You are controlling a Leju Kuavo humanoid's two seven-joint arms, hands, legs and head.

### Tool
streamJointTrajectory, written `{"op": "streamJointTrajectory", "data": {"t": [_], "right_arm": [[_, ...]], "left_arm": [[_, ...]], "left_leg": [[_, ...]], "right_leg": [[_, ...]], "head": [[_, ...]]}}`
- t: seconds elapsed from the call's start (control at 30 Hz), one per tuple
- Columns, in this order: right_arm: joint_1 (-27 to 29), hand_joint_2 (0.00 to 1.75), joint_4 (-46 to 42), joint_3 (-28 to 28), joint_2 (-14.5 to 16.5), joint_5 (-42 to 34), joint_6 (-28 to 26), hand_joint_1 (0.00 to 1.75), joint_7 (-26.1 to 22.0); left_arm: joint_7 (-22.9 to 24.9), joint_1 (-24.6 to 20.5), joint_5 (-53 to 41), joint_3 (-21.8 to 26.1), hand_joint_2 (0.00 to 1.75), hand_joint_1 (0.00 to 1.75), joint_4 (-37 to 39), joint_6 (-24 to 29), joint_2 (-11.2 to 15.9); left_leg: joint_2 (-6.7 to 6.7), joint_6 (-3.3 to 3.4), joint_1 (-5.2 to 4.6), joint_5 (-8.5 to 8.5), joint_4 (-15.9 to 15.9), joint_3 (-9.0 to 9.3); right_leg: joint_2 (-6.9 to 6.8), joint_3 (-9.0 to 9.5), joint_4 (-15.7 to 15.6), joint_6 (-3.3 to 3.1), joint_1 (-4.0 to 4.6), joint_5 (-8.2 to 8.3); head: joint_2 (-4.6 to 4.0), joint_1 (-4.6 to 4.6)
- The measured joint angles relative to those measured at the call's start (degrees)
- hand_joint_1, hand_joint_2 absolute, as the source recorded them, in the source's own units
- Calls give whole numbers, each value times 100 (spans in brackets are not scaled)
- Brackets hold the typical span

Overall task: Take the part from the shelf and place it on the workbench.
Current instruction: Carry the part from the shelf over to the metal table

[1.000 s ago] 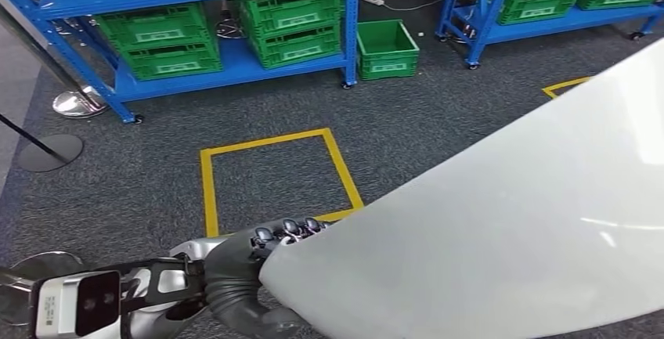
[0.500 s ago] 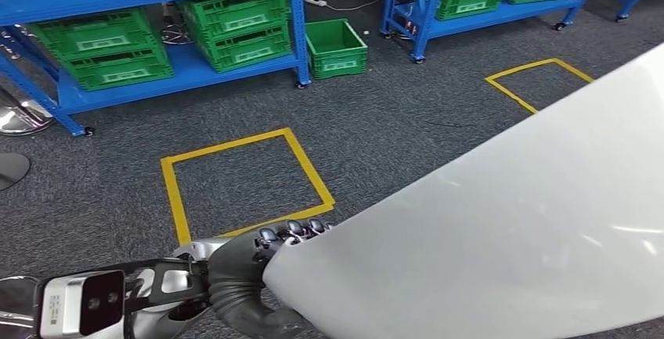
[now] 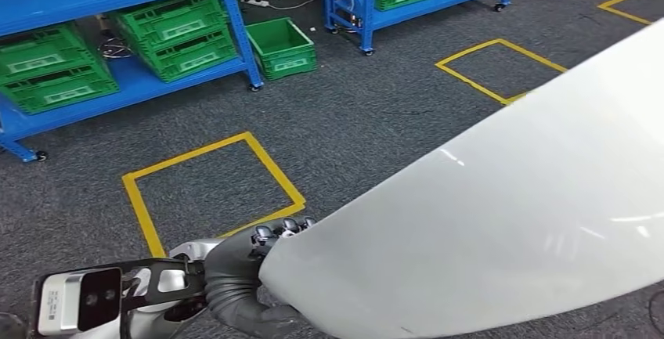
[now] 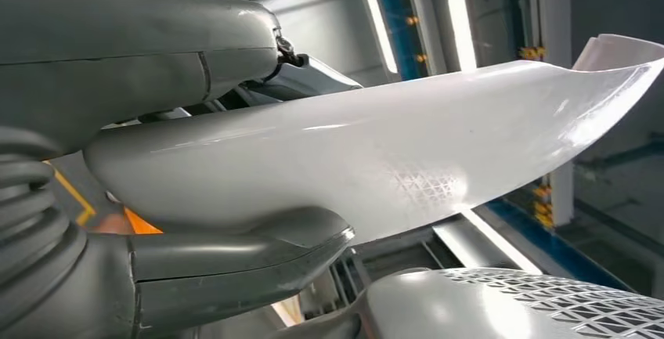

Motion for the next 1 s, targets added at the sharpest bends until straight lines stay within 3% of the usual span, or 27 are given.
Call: {"op": "streamJointTrajectory", "data": {"t": [0.03,0.1,0.17,0.23,0.3,0.37,0.4,0.43,0.5,0.57,0.67,0.73,0.8,0.87,0.9,0.93,1.0], "right_arm": [[-61,0,4,-96,12,-57,-2,0,82],[-136,0,1,-255,45,-281,-16,0,309],[-152,0,-11,-381,102,-644,-60,0,595],[-176,0,-23,-464,161,-1050,-207,0,866],[-246,0,-26,-497,194,-1324,-406,0,1044],[-318,0,-22,-520,220,-1441,-499,0,1125],[-335,0,-19,-534,233,-1503,-501,0,1143],[-340,0,-16,-548,245,-1595,-501,0,1163],[-346,0,-7,-570,262,-1994,-549,0,1311],[-373,0,17,-576,278,-2499,-648,0,1535],[-397,0,76,-588,308,-3181,-893,0,1868],[-413,0,147,-605,334,-4004,-1303,0,2266],[-461,0,273,-614,352,-4906,-1809,0,2641],[-502,0,421,-616,358,-5360,-2115,0,2820],[-510,0,495,-618,363,-5457,-2204,0,2861],[-516,0,572,-619,370,-5523,-2278,0,2895],[-529,0,724,-621,386,-5636,-2430,0,2952]], "left_arm": [[22,-5,-3,-8,175,175,0,8,9],[77,-8,-8,-24,175,175,1,32,25],[121,-13,-5,-37,175,175,2,56,30],[155,-22,-3,-47,175,175,1,68,21],[185,-23,-3,-54,175,175,1,68,13],[201,-22,-4,-60,175,175,3,63,12],[204,-23,-5,-63,175,175,5,54,11],[205,-27,-5,-67,175,175,8,40,10],[205,-38,-5,-70,175,175,17,0,7],[205,-50,-6,-69,175,175,23,-26,-2],[205,-57,-16,-68,175,175,29,-30,-20],[212,-56,-19,-63,175,175,31,-35,-34],[238,-38,-18,-46,175,175,32,-52,-42],[266,-3,-16,-32,175,175,39,-72,-43],[274,11,-13,-30,175,175,44,-79,-43],[276,21,-7,-26,175,175,48,-86,-44],[284,28,9,-2,175,175,50,-89,-52]], "left_leg": [[-135,15,19,129,-351,160],[-323,37,34,189,-677,288],[-244,85,34,208,-712,279],[-124,151,49,248,-739,280],[9,185,49,260,-745,279],[152,192,41,261,-743,274],[216,191,39,261,-741,273],[273,187,38,258,-740,276],[369,160,31,240,-735,294],[446,111,-4,215,-721,309],[542,36,-30,208,-726,312],[459,-30,-20,84,-601,261],[279,-80,-6,-269,-18,-5],[204,-96,1,-585,744,-382],[196,-97,2,-596,927,-484],[191,-94,5,-487,890,-479],[103,-80,22,-59,258,-183]], "right_leg": [[66,-21,13,24,4,13],[170,-80,16,87,-3,51],[235,-131,-6,159,-22,93],[34,-234,165,211,-8,-25],[-274,-512,802,250,12,-395],[-378,-799,1502,280,11,-699],[-393,-819,1609,284,11,-707],[-407,-721,1483,282,12,-614],[-540,-266,720,268,20,-307],[-663,75,121,206,38,-139],[-577,94,30,86,54,-112],[-498,79,19,26,31,-91],[-407,57,10,-18,7,-69],[-301,27,11,-39,4,-54],[-245,18,11,-40,3,-48],[-185,14,12,-34,0,-41],[-59,13,12,-7,-12,-22]], "head": [[0,1],[0,0],[0,-3],[0,25],[0,57],[0,58],[0,60],[0,60],[0,61],[0,57],[0,56],[0,50],[0,38],[0,37],[0,37],[0,37],[0,37]]}}
